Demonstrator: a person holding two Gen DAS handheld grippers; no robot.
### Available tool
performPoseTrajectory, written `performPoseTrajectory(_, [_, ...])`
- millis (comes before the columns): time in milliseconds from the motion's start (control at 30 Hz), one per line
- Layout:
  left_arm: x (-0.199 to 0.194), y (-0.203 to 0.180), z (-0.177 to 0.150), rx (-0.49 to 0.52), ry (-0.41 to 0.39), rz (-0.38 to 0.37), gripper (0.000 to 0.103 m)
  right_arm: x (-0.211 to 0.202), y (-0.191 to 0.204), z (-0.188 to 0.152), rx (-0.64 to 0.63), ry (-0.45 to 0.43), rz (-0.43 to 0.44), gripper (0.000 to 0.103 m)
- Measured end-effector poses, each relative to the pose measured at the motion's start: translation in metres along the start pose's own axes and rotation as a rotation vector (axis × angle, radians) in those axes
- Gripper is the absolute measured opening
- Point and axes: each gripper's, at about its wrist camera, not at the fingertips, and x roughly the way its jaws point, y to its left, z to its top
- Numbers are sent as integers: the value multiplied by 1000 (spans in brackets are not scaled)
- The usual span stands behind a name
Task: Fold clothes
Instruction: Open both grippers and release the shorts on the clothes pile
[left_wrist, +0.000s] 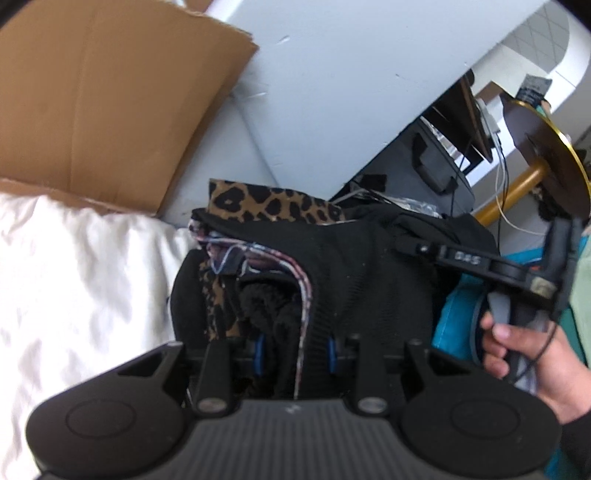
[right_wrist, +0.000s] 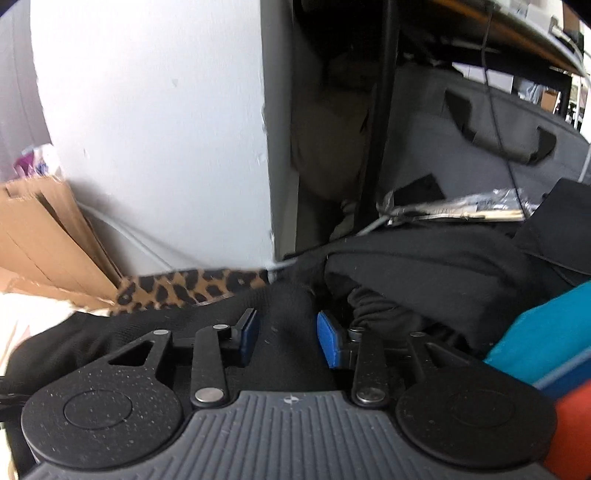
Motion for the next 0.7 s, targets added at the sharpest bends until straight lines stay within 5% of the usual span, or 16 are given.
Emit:
performPoseTrajectory(300, [1,12,-5,-59,3,-21,33,-52,21,-44,23,-62,62,42])
performPoseTrajectory(567, [-2,9,-6,-80,18,-8,37,-40,27,-94,26,-22,31,42])
performPoseTrajectory(700, [-9,-2,0,-14,44,16,40,-36,23,-114,76,-19,-1,42])
